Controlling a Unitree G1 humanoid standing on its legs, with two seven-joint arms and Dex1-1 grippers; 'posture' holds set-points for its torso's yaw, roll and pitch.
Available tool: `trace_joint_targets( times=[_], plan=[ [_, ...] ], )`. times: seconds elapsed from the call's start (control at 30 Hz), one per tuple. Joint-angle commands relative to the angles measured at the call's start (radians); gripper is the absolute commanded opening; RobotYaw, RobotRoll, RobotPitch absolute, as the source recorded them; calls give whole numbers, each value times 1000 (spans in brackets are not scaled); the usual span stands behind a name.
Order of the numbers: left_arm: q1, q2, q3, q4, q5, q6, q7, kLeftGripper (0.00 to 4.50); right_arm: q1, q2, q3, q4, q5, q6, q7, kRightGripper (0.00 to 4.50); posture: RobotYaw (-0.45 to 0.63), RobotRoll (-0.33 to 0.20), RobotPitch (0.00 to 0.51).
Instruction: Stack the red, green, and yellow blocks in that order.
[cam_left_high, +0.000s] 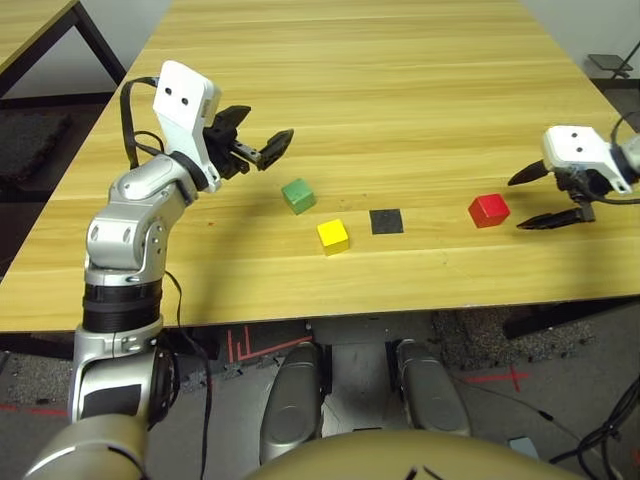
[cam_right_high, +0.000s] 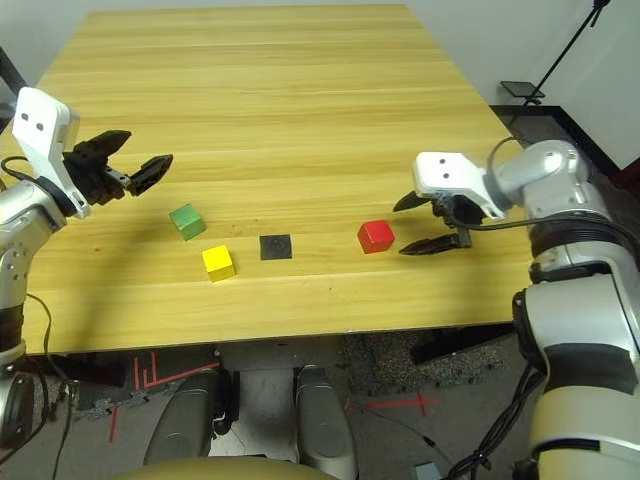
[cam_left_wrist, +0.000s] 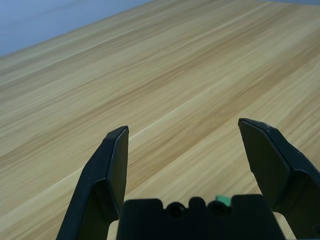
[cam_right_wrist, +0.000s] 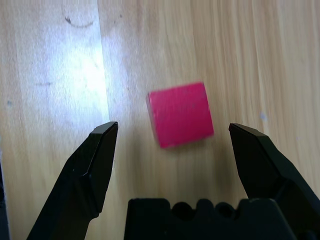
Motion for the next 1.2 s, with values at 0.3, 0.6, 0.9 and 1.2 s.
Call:
trace_joint_targets(
  times=[0.3,0.6,0.9,1.2],
  plan=[
    [34,-23,-6,-61,-5,51,33,4500,-9,62,2,51,-72,-44,6,4113,189,-175,86],
    [26,-23,-13,-81,-12,88,34,4500,-49,118,-43,11,-109,34,-1,2036,210,-179,95],
    [-23,2,-65,-94,-16,156,-2,4500,-7,231,-2,-432,-85,489,6,2036,229,-191,93],
    [-38,5,-82,-111,-19,191,-1,4500,14,303,46,-631,-167,730,-65,2036,267,-209,95]
  ],
)
